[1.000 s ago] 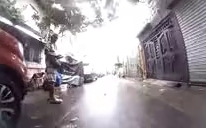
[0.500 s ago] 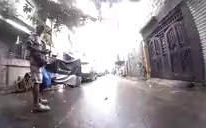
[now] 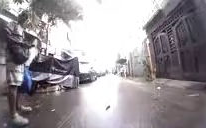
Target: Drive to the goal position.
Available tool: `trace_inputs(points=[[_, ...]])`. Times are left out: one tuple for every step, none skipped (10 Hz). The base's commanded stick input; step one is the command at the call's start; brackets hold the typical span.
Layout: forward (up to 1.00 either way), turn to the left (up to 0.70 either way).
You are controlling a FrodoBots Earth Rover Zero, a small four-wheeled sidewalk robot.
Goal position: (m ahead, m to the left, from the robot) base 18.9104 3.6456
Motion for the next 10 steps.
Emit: trace_inputs(points=[[0.99,0.4],[0.99,0.08],[0.99,0.0],[0.99,0.0],[0.99,0.0],[0.99,0.0],[0.99,0.0],[0.99,0.0],[0.99,0.0],[0.99,0.0]])
